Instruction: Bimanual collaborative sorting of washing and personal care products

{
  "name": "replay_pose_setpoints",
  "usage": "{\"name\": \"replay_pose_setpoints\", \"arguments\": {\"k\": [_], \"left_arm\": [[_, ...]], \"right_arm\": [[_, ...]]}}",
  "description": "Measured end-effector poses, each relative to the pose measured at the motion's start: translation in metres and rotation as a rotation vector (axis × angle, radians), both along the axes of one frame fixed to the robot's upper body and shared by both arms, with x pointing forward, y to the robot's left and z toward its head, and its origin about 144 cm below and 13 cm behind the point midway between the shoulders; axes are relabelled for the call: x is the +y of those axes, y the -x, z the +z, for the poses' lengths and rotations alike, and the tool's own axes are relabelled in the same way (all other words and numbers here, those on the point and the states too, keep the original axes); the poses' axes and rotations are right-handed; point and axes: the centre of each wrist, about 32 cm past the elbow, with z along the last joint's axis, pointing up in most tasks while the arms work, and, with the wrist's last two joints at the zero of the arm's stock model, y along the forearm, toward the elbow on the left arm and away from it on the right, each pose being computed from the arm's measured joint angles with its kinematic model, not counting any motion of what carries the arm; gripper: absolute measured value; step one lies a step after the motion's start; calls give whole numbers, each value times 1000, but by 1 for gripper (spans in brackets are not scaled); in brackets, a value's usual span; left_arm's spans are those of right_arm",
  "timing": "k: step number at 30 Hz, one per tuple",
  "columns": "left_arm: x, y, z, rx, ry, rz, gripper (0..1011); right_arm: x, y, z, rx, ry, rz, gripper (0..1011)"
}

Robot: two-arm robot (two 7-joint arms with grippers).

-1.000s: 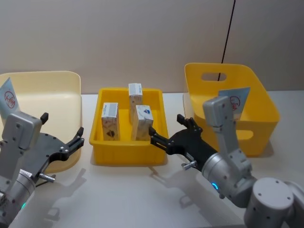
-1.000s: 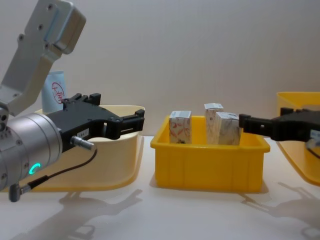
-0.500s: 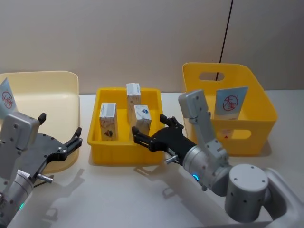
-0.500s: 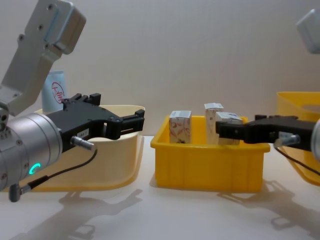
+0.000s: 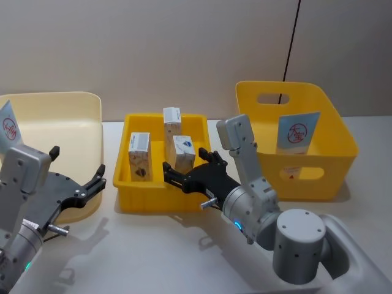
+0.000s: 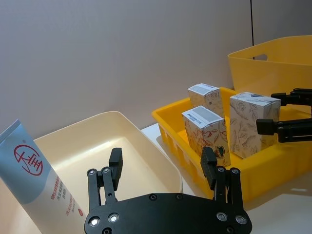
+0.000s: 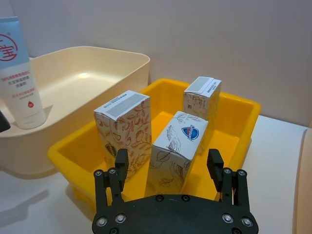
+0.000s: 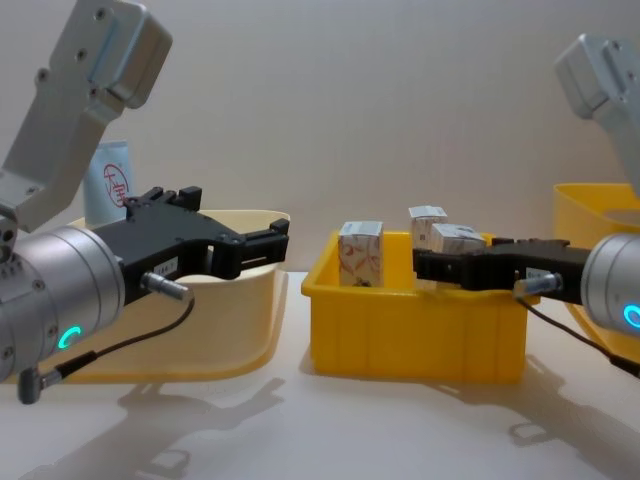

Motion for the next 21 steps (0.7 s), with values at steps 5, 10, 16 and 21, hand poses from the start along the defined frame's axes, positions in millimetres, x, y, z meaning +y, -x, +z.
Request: {"name": "replay_pose_setpoints", "arguments": {"k": [5, 10, 16, 21], "left_arm": [[0, 0, 0, 0, 0, 0, 1000], [0, 0, 0, 0, 0, 0, 1001], [0, 0, 0, 0, 0, 0, 1001], [0, 0, 0, 0, 0, 0, 1000]], "right_arm": [[5, 0, -1, -1, -2, -31, 1001], [9, 1, -4, -7, -2, -66, 1001], [12, 0, -6, -13, 0, -83, 1001], [15, -3, -7, -18, -1, -83, 1001]]}}
